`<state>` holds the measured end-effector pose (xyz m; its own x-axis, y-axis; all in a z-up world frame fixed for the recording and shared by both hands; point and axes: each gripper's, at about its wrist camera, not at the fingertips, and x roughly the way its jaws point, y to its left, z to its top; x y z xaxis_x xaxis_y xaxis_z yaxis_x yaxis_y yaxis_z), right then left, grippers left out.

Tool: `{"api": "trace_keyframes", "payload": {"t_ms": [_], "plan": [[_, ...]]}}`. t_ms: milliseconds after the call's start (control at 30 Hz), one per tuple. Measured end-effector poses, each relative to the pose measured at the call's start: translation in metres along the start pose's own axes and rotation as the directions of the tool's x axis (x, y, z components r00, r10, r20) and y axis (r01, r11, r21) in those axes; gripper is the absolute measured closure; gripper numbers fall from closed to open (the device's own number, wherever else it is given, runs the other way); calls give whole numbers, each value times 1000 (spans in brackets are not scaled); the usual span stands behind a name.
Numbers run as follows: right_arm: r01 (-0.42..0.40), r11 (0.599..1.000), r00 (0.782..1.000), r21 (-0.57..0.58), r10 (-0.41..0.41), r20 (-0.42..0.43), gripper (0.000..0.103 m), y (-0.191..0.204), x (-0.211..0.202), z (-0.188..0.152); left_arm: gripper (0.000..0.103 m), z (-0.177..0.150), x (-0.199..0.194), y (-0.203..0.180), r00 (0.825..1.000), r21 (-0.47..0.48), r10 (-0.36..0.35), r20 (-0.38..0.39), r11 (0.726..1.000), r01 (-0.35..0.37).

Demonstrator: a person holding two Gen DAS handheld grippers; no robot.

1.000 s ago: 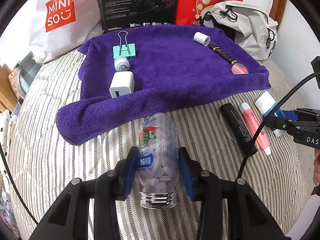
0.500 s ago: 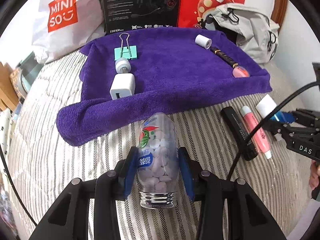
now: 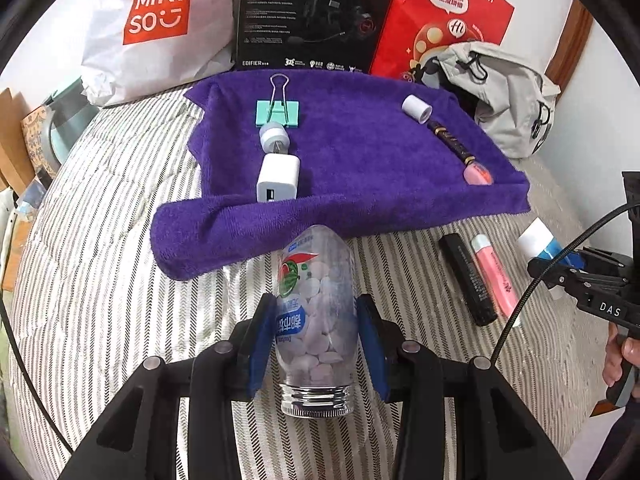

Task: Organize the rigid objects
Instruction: 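Lift the mint bottle with the left tool while the right tool grasps the blue deodorant stick, then carry the mint bottle over the towel with the left tool while the right tool places the deodorant there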

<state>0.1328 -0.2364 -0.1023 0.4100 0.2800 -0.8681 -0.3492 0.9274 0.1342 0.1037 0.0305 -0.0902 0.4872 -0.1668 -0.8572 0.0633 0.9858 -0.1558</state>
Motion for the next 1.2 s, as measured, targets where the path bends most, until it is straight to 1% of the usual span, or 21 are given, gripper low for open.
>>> {"api": "trace_keyframes", "payload": {"t_ms": [100,500,600,733,967,1067,1200], "plan": [[-19,1000,1000,-11,19,10,67,3,-5,5,64,4,-4,-1,1000,-1,-10,8,1000,10],[-82,996,995,-29,83,55,67,11,-10,33,64,28,-12,-3,999,10,-5,33,1000,5],[-100,994,993,-31,102,66,67,11,-10,43,64,34,-13,-2,999,10,-8,41,1000,7],[-96,995,992,-30,98,80,67,9,-5,63,64,41,-10,2,999,4,1,45,1000,-1],[-83,995,992,-51,87,87,67,5,23,109,64,48,-7,15,999,-15,14,47,1000,-13],[-64,996,995,-65,68,66,67,6,46,127,64,50,-5,22,999,-33,21,48,999,-19],[-45,996,999,-75,46,23,67,5,77,143,64,51,0,26,999,-37,11,44,999,-10]]}}
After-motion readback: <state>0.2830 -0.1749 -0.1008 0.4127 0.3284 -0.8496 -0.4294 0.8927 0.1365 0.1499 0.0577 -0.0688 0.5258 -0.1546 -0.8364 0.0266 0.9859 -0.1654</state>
